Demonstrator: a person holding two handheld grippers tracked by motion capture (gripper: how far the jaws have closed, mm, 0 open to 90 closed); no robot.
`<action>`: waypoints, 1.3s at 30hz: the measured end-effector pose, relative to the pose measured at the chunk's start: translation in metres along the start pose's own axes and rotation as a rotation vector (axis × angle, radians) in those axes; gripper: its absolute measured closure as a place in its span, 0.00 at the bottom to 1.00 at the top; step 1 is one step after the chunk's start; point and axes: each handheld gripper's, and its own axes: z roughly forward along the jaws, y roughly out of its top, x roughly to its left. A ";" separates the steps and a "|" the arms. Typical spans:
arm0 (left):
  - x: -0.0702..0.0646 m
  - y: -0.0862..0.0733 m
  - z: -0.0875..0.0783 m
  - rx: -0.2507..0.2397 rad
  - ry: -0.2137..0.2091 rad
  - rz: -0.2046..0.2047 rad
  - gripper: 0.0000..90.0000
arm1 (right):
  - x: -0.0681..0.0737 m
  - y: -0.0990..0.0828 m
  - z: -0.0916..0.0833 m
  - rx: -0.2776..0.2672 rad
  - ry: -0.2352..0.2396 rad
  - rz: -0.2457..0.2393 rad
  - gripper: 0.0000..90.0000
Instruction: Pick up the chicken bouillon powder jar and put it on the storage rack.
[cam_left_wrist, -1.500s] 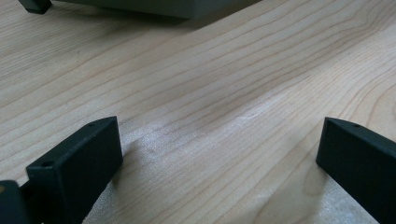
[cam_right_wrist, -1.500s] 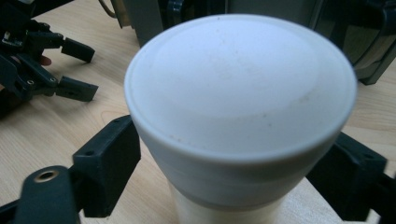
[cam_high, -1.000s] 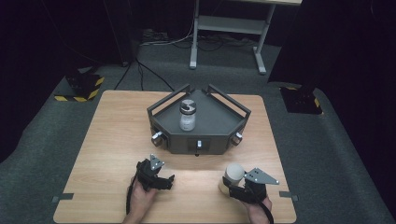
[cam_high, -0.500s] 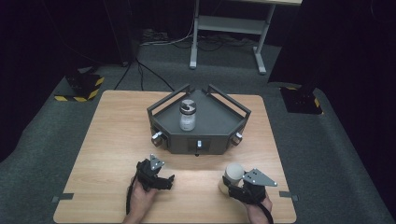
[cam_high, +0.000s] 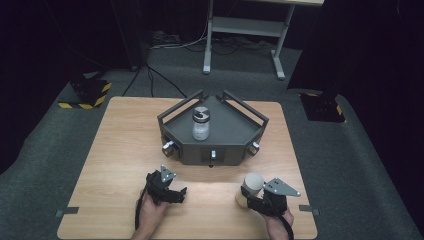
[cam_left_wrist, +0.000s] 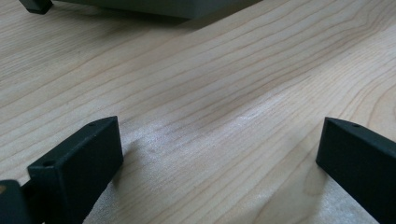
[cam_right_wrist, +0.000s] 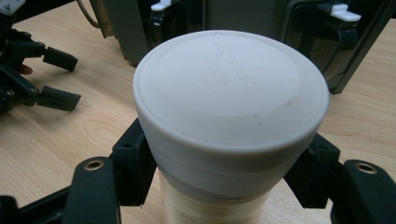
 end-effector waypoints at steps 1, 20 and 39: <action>0.000 0.000 0.000 0.001 0.000 0.000 0.01 | 0.000 0.000 0.000 0.000 0.000 0.000 0.39; 0.000 0.000 0.000 0.002 0.001 0.005 0.01 | -0.016 0.041 -0.009 -0.022 -0.017 0.003 0.39; 0.001 0.000 0.000 0.002 0.000 0.008 0.01 | -0.027 0.100 -0.006 -0.085 0.035 -0.028 0.39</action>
